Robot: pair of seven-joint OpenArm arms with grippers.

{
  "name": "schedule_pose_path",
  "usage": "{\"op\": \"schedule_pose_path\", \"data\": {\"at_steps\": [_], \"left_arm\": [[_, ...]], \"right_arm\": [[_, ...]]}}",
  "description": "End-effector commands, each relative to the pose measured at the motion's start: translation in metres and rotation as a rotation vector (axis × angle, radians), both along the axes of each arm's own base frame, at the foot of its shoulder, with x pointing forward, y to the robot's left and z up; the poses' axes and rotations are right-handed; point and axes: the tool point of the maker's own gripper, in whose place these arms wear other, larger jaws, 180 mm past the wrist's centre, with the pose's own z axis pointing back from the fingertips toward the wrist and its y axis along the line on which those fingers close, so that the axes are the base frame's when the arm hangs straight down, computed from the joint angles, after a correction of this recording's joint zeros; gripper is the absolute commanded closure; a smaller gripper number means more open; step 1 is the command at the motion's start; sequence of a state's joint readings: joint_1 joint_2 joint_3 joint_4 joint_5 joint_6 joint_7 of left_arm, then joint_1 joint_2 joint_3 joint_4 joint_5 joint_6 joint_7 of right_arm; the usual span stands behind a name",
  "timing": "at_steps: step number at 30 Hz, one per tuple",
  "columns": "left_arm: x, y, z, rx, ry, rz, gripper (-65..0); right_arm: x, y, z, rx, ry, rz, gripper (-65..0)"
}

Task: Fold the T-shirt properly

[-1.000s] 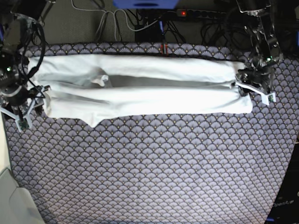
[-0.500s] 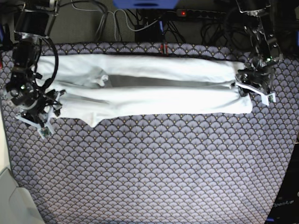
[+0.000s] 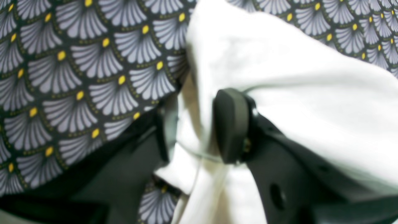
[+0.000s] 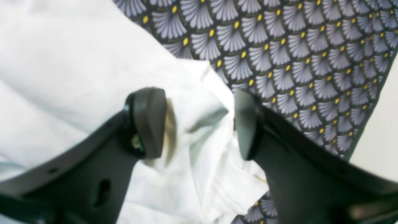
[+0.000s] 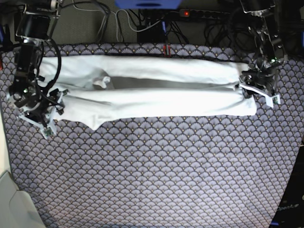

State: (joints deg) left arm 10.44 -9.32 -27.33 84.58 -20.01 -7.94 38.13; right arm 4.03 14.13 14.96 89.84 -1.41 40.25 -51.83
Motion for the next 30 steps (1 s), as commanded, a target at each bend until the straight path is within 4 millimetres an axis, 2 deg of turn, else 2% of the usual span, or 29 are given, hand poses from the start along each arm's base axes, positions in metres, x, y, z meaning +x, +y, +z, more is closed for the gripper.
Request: {"op": "schedule_pose_path", "data": {"at_steps": [1, 3, 7, 8, 12, 19, 24, 30], "left_arm": [[0.003, 0.001, 0.004, 0.005, -0.003, -0.007, -23.4], [0.003, 0.001, 0.004, 0.005, -0.003, -0.007, -23.4], [0.003, 0.001, 0.004, 0.005, -0.003, -0.007, -23.4], [0.002, 0.001, 0.003, 0.005, -0.001, -0.007, -23.4], [0.002, 0.001, 0.003, 0.005, -0.001, -0.007, -23.4], [0.002, 0.001, 0.003, 0.005, -0.001, -0.007, -23.4], [0.002, 0.002, 0.004, 0.009, 0.000, -0.008, -23.4], [0.001, 0.003, 0.003, 0.011, 0.002, -0.008, -23.4]], "right_arm": [[0.008, -0.005, 0.010, -0.007, -0.034, -0.003, -30.8], [0.007, -0.005, 0.008, -0.004, -0.027, -0.005, -24.9], [0.006, -0.004, 0.008, -0.004, -0.028, -0.004, -4.6], [0.006, -0.004, 0.009, -0.005, -0.031, -0.002, -1.3], [0.010, -0.004, 0.024, -0.024, -0.076, 0.007, -2.3], [-0.001, 0.009, 0.059, -0.078, -0.175, 0.054, -2.2], [-0.020, 0.014, 0.065, -0.104, -0.184, 0.077, -2.2], [-0.046, 0.001, 0.065, -0.102, -0.180, 0.002, -2.2]]}}
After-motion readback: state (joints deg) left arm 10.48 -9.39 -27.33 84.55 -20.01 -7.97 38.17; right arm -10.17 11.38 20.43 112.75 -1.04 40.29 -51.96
